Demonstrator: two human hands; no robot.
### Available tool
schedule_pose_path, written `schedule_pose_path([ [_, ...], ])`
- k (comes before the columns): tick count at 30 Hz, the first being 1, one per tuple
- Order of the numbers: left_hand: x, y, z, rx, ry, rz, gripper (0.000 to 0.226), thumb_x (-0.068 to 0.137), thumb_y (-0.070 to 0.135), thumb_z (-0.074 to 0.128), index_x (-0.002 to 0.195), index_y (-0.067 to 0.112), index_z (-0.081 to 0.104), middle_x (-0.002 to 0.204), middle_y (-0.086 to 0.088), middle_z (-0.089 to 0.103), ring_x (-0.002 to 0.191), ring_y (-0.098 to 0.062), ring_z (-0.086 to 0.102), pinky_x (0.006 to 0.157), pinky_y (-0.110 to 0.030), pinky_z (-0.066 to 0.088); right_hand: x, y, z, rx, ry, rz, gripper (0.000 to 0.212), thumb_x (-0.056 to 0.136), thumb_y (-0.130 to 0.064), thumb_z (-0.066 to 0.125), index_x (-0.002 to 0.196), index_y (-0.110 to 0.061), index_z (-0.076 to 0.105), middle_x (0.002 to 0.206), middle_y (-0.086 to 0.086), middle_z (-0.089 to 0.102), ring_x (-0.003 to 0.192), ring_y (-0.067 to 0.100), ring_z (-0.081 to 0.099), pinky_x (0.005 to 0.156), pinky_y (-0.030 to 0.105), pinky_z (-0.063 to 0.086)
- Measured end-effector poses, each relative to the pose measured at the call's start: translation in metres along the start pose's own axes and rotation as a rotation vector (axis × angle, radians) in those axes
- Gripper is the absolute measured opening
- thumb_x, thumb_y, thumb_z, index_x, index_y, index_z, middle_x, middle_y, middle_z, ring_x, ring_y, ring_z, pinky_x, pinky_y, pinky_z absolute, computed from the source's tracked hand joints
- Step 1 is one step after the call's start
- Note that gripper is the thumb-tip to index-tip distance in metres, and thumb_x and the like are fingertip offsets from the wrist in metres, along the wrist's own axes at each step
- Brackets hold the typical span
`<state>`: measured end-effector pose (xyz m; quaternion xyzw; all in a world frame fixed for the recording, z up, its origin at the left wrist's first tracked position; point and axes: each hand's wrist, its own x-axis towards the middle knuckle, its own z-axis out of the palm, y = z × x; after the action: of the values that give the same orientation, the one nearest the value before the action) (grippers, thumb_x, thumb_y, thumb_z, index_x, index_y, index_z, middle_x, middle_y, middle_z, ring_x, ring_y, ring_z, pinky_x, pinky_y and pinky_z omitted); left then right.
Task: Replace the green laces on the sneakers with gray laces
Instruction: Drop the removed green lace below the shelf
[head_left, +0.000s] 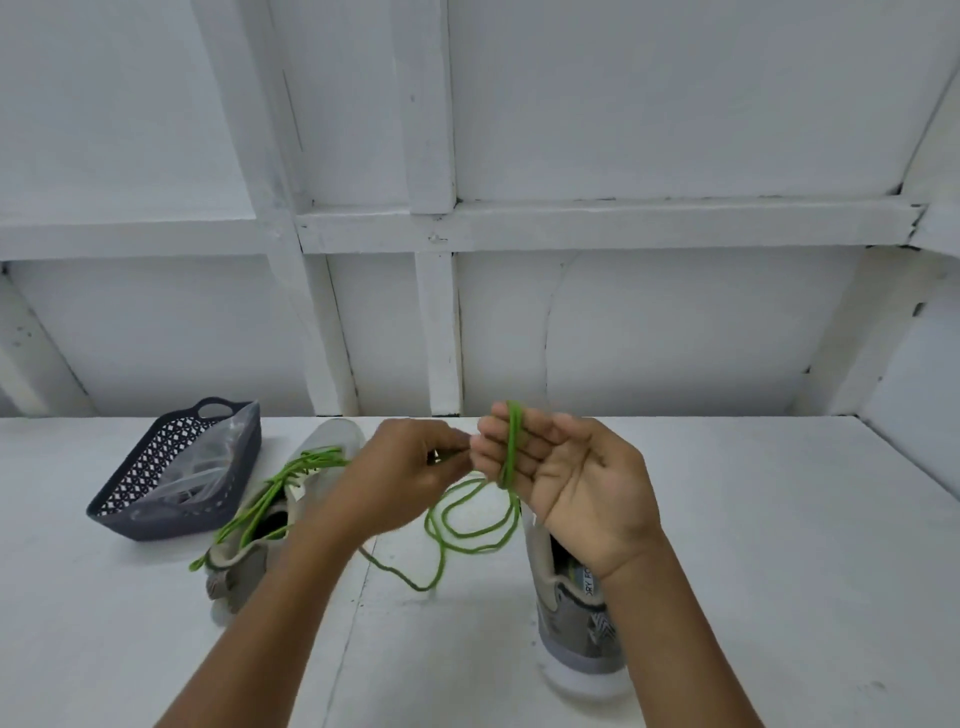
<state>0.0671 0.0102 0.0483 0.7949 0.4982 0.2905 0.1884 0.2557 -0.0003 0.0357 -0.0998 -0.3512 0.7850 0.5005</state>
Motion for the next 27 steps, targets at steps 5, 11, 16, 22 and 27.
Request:
schedule_pose_path([
  [5,-0.019,0.011,-0.012,0.119,-0.402,0.077,0.024,0.098,0.031,0.059,0.102,0.013,0.074,0.081,-0.001,0.071,0.078,-0.014,0.061,0.066,-0.021,0.046,0.004,0.020,0.013,-0.255,0.242,-0.168,0.048,0.093,-0.030,0.043,0.121,0.003,0.063,0.119,0.021,0.069,0.116,0.033,0.065,0.100,0.038,0.053],
  [11,-0.017,0.009,-0.071,-0.048,-0.225,0.086,0.008,0.088,0.031,0.071,0.085,0.037,0.075,0.076,0.015,0.072,0.070,-0.008,0.067,0.065,-0.023,0.053,-0.017,0.045,0.033,-0.823,0.311,0.002,0.057,0.093,-0.051,0.040,0.090,-0.007,0.076,0.084,0.016,0.075,0.078,0.027,0.072,0.072,0.032,0.057],
  [16,-0.012,-0.029,-0.048,-0.181,-0.012,0.021,0.004,0.087,0.029,0.073,0.087,0.033,0.076,0.071,0.019,0.070,0.069,-0.006,0.066,0.060,-0.009,0.046,-0.036,0.054,0.038,-0.428,0.350,-0.002,0.057,0.094,-0.044,0.039,0.076,-0.006,0.078,0.073,0.016,0.072,0.065,0.025,0.070,0.058,0.027,0.054],
  [22,-0.039,-0.025,0.018,-0.057,-0.382,0.127,0.020,0.099,0.028,0.058,0.106,0.020,0.075,0.081,0.011,0.072,0.074,0.002,0.060,0.068,-0.016,0.046,-0.045,0.048,0.032,-0.073,0.457,-0.298,0.055,0.096,-0.035,0.040,0.116,0.008,0.067,0.122,0.026,0.066,0.115,0.034,0.066,0.099,0.040,0.053],
  [27,-0.038,0.012,0.004,0.004,-0.529,0.332,0.018,0.097,0.028,0.061,0.092,0.016,0.073,0.079,0.006,0.070,0.073,-0.007,0.061,0.067,-0.022,0.048,-0.051,0.054,0.025,-0.631,0.615,-0.225,0.050,0.097,-0.041,0.039,0.112,-0.005,0.070,0.108,0.012,0.075,0.107,0.023,0.070,0.095,0.031,0.055],
])
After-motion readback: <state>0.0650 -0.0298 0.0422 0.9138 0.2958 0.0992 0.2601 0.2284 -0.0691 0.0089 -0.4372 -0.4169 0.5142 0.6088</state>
